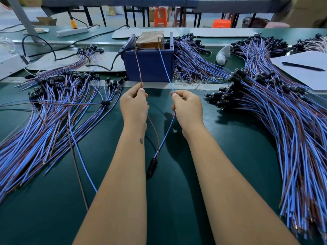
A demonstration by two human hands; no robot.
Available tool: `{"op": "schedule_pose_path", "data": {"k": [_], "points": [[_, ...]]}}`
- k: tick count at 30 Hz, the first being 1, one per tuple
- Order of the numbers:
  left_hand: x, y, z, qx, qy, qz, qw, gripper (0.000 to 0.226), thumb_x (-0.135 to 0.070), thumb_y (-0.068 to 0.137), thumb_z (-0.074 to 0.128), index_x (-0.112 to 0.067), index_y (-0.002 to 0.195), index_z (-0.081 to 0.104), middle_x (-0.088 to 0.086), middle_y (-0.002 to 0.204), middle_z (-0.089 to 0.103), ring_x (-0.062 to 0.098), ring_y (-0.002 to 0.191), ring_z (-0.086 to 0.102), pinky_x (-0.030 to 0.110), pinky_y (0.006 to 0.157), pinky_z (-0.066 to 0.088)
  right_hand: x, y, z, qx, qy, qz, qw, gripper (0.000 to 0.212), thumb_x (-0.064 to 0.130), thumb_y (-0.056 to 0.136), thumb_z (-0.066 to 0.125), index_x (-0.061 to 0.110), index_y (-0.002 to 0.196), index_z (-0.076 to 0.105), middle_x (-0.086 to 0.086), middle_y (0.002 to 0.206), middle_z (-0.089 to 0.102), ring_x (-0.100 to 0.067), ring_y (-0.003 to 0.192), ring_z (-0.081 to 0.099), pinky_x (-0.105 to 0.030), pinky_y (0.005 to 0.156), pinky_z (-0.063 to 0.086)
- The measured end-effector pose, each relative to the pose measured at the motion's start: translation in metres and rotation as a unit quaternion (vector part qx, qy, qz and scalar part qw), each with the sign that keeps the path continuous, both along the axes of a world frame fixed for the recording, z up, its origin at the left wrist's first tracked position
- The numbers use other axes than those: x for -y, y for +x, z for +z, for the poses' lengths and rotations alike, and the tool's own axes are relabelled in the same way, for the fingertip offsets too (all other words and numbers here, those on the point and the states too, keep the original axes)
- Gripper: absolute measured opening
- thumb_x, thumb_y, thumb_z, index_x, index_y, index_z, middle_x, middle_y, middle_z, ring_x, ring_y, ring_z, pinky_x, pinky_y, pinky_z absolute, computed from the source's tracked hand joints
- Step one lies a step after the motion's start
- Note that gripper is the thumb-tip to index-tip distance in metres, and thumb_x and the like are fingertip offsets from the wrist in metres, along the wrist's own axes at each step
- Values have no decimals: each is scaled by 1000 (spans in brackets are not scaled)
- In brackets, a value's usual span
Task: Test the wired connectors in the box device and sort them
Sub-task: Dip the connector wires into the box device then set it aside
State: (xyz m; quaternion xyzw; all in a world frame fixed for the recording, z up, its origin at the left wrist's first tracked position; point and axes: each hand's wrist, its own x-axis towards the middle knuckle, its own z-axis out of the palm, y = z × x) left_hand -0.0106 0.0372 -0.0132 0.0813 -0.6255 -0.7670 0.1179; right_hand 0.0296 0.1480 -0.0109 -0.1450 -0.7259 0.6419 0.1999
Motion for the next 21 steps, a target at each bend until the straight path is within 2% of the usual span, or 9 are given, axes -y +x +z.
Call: {"op": "schedule_pose_path", "data": {"k": [5, 21], "points": [[0, 1, 0, 3, -1, 0, 1000, 29, -7, 99, 50, -9, 122, 66, -4, 71, 56, 1, 42, 41, 16, 47, 39, 0, 0, 0, 5, 10, 0, 1000, 14, 16, 96, 54, 13, 93, 67, 6, 58, 52, 2, 42, 44, -16, 51, 41], [0, 0, 0, 0, -7, 1, 1000, 28, -6, 98, 50, -10, 119, 68, -3, 73, 56, 0, 44, 42, 17, 48, 40, 0, 0, 2, 4, 20, 4, 1000, 13, 16, 95, 53, 18, 92, 66, 7, 56, 52, 0, 45, 45, -24, 56, 45]]}}
